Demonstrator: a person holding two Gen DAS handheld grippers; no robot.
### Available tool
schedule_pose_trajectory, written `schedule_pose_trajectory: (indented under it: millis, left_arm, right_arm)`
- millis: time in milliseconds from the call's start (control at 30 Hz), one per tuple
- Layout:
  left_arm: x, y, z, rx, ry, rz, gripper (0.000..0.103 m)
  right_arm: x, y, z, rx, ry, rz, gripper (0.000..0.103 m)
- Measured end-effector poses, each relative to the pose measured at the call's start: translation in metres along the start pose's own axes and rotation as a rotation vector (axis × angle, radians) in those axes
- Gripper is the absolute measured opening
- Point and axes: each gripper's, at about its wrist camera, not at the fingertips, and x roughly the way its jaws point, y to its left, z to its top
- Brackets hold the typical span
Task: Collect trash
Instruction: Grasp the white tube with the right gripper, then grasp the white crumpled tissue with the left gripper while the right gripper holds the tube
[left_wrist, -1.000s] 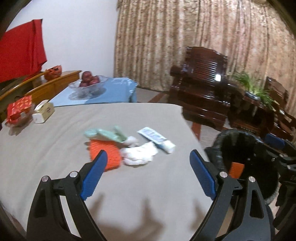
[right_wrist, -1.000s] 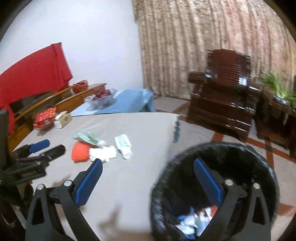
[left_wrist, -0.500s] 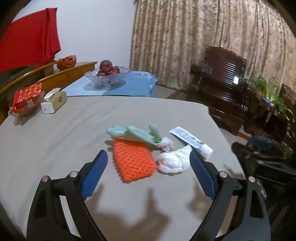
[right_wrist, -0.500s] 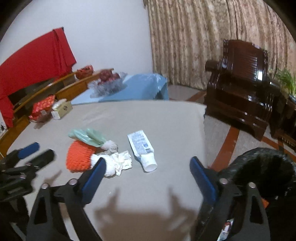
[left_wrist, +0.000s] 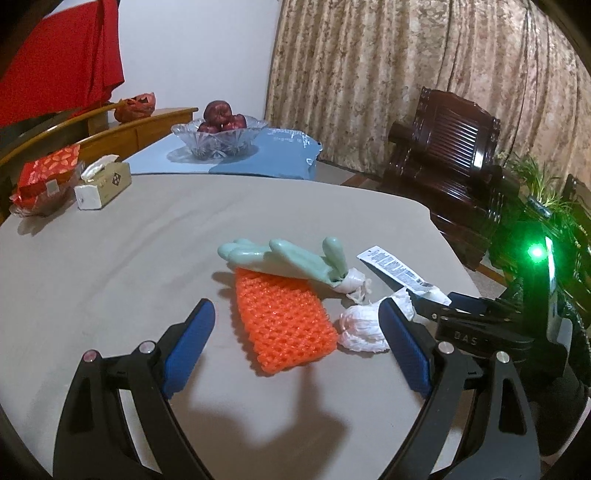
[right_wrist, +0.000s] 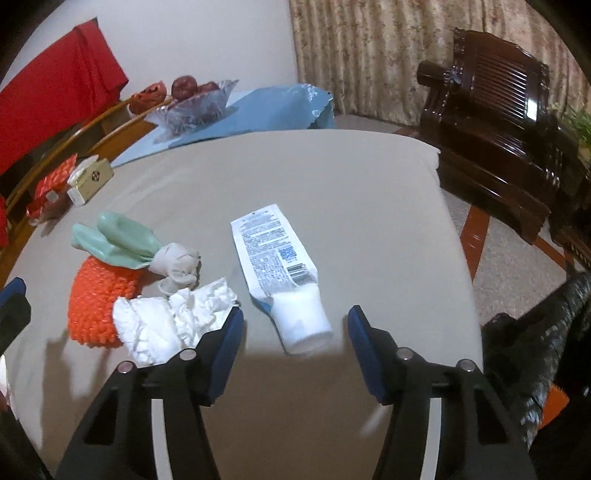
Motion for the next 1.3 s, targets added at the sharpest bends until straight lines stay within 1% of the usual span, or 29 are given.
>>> schedule_pose_trajectory:
  millis: [233, 267, 300, 400, 633, 800, 933, 1033, 1133, 1300]
  left_arm:
    - [0.008, -0.002, -0.001, -0.007, 0.01, -0.008, 0.087]
    - [0.008, -0.003, -0.001, -0.006, 0.01, -0.01, 0.087]
    - [0.009, -0.004, -0.001, -0.005, 0.011, -0.012, 0.087]
    - [0.012, -0.009, 0.0, 0.001, 0.015, -0.018, 0.087]
    - [0.018, -0.023, 0.0, 0.024, 0.027, -0.044, 0.083]
    - [0.028, -0.04, -0.002, 0.049, 0.046, -0.076, 0.08]
    - [0.044, -0.053, -0.006, 0.068, 0.081, -0.105, 0.07]
    - [0.056, -0.059, -0.009, 0.076, 0.107, -0.12, 0.065]
    - [0.066, -0.066, -0.011, 0.088, 0.132, -0.128, 0.065]
    - [0.074, -0.073, -0.014, 0.098, 0.145, -0.115, 0.065]
  right_arm:
    - [0.012, 0.0, 0.009, -0.019, 0.014, -0.008, 0.057]
    - [0.013, 0.001, 0.01, -0.024, 0.013, -0.011, 0.055]
    - [0.013, 0.002, 0.01, -0.028, 0.012, -0.012, 0.047]
    - [0.011, 0.002, 0.008, -0.03, 0.006, -0.02, 0.035]
    - [-0.004, -0.005, 0.001, 0.024, -0.012, 0.007, 0.033]
    - [-0.02, -0.012, 0.003, 0.049, -0.034, 0.011, 0.033]
    - [-0.03, -0.018, 0.006, 0.081, -0.05, 0.016, 0.033]
    - [-0.037, -0.021, 0.01, 0.085, -0.061, 0.017, 0.033]
    - [-0.04, -0.022, 0.012, 0.082, -0.067, 0.019, 0.033]
    - [-0.04, -0.022, 0.012, 0.088, -0.063, 0.024, 0.032]
